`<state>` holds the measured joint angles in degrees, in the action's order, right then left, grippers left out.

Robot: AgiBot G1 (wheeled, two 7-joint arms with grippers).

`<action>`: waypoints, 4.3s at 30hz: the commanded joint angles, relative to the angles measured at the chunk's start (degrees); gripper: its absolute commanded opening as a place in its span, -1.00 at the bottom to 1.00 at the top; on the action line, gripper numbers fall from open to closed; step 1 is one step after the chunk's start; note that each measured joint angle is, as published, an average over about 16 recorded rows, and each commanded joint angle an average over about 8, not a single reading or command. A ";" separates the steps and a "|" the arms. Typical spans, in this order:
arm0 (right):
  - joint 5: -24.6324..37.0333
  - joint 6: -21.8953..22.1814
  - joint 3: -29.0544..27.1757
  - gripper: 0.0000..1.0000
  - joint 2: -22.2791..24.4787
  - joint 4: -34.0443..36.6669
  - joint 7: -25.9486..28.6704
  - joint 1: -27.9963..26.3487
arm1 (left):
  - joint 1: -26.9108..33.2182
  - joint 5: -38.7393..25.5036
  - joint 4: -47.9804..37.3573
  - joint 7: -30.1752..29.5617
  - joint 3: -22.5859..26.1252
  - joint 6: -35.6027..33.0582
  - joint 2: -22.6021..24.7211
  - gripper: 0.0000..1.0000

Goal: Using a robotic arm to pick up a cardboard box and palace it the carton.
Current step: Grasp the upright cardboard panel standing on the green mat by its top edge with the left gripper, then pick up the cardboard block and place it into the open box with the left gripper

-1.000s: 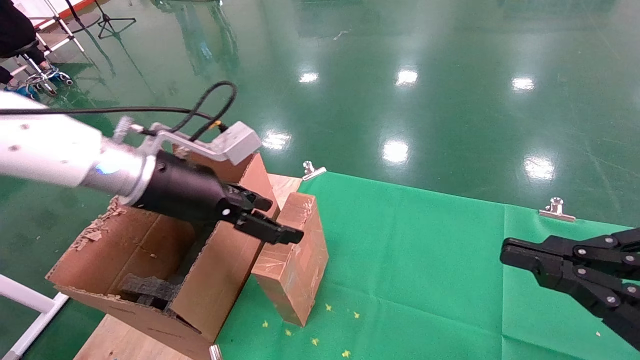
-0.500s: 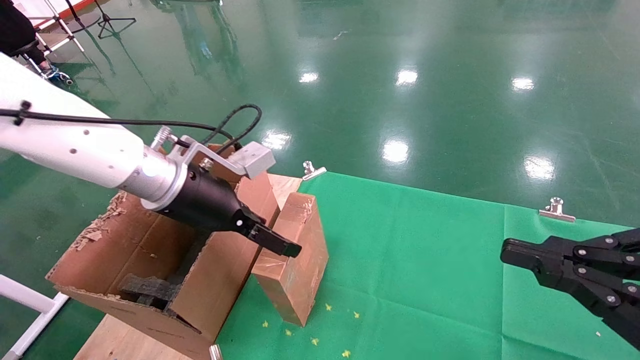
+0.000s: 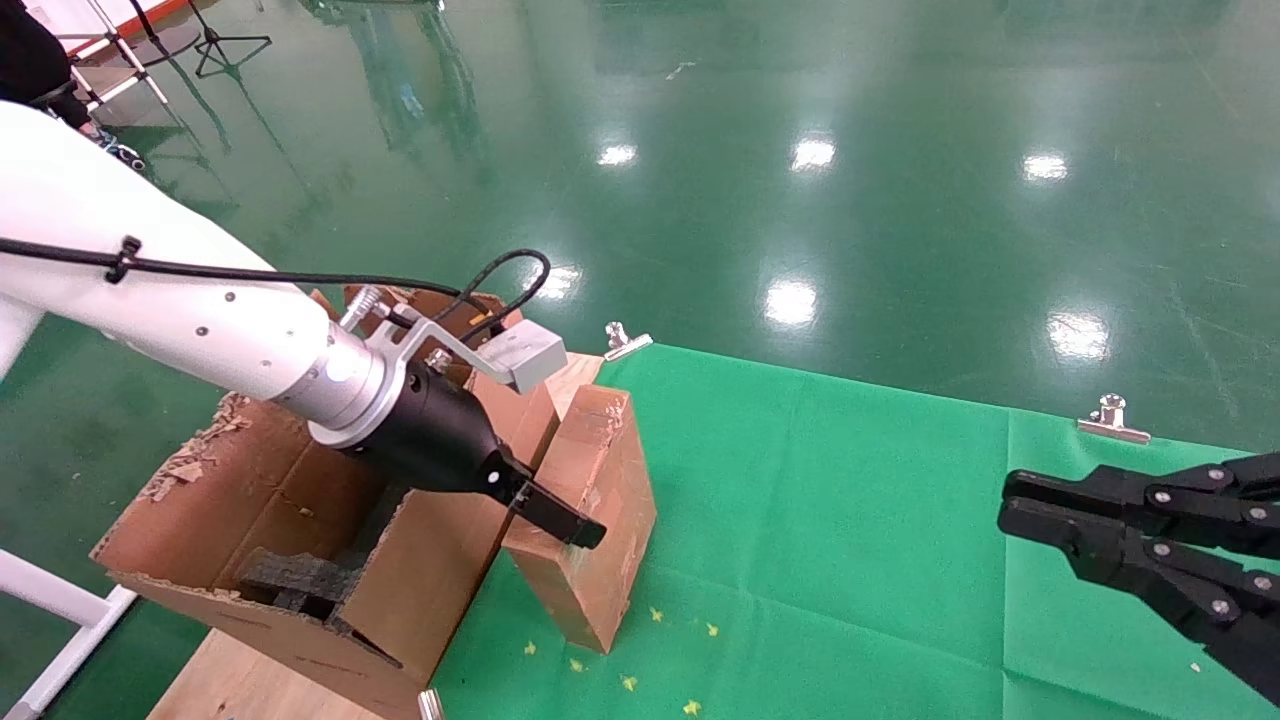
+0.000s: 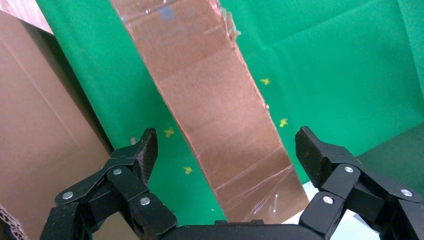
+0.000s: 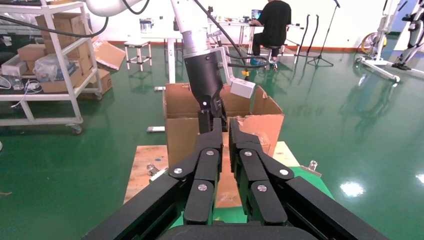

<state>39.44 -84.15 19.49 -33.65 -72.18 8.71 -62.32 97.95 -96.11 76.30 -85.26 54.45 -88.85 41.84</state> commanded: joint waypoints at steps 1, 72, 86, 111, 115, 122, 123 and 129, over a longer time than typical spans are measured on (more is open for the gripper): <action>0.00 0.01 0.00 1.00 0.00 0.01 0.00 0.00 | 0.08 -0.31 0.03 -0.03 0.58 0.01 0.17 -0.86; -0.02 0.01 0.02 1.00 0.01 0.02 -0.02 -0.01 | 22.82 -7.86 -31.74 22.50 -8.07 5.93 -11.75 -1.00; -0.02 0.01 0.03 1.00 0.01 0.02 -0.02 -0.01 | 15.26 -11.65 -46.92 36.00 -4.80 12.93 -12.43 -1.00; -0.03 0.02 0.05 1.00 0.02 0.02 -0.03 -0.01 | 6.35 -11.10 -69.80 46.87 -4.26 26.89 -3.57 -1.00; -0.04 0.02 0.05 1.00 0.02 0.02 -0.03 -0.01 | 5.08 -10.94 -71.97 47.09 -4.33 28.48 -2.12 -1.00; -0.04 0.02 0.06 1.00 0.02 0.02 -0.03 -0.01 | 2.65 -10.41 -74.59 46.90 -4.67 31.19 0.03 -1.00; -0.04 0.02 0.06 1.00 0.02 0.02 -0.03 -0.01 | 2.27 -10.32 -74.86 46.84 -4.73 31.65 0.28 -1.00; -0.04 0.02 0.06 1.00 0.02 0.02 -0.03 -0.01 | -0.34 -9.70 -76.04 46.21 -5.15 35.78 1.63 -1.00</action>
<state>39.40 -84.13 19.55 -33.63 -72.16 8.67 -62.33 97.47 -105.78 0.41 -39.15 49.28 -52.29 43.47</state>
